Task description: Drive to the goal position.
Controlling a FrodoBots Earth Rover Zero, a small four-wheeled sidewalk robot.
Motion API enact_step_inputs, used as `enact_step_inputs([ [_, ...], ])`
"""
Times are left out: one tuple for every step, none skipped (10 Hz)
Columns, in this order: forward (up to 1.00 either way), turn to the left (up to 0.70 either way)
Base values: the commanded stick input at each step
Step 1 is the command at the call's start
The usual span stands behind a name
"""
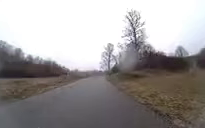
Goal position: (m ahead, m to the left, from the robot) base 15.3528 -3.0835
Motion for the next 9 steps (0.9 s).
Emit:
enact_step_inputs([
  [0.64, 0.00],
  [0.64, 0.00],
  [0.63, 0.00],
  [0.63, 0.00],
  [0.63, 0.01],
  [0.63, 0.03],
  [0.63, 0.28],
  [0.63, 0.15],
  [0.63, 0.02],
])
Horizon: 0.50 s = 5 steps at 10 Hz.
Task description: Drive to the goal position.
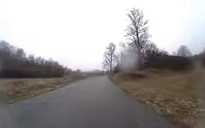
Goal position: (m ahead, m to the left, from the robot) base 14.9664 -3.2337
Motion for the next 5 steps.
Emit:
enact_step_inputs([
  [0.68, 0.00],
  [0.69, 0.00],
  [0.69, 0.00],
  [0.69, 0.00],
  [0.69, 0.00],
])
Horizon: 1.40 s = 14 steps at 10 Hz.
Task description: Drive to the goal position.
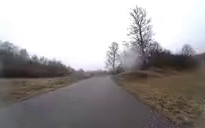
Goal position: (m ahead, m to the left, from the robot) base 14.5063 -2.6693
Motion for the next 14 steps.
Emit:
enact_step_inputs([
  [0.69, 0.00],
  [0.69, 0.00],
  [0.69, 0.00],
  [0.69, 0.00],
  [0.69, 0.00],
  [0.70, 0.00],
  [0.70, 0.00],
  [0.70, 0.00],
  [0.70, 0.00],
  [0.70, 0.00],
  [0.70, 0.00],
  [0.70, 0.00],
  [0.70, 0.00],
  [0.70, 0.00],
])
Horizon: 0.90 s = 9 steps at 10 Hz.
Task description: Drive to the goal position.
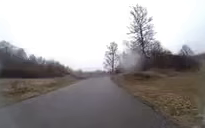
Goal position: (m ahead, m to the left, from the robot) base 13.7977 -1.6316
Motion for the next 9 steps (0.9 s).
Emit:
enact_step_inputs([
  [0.70, 0.00],
  [0.70, 0.00],
  [0.69, 0.00],
  [0.68, 0.00],
  [0.68, 0.00],
  [0.68, 0.18],
  [0.68, 0.28],
  [0.68, 0.00],
  [0.69, 0.00],
])
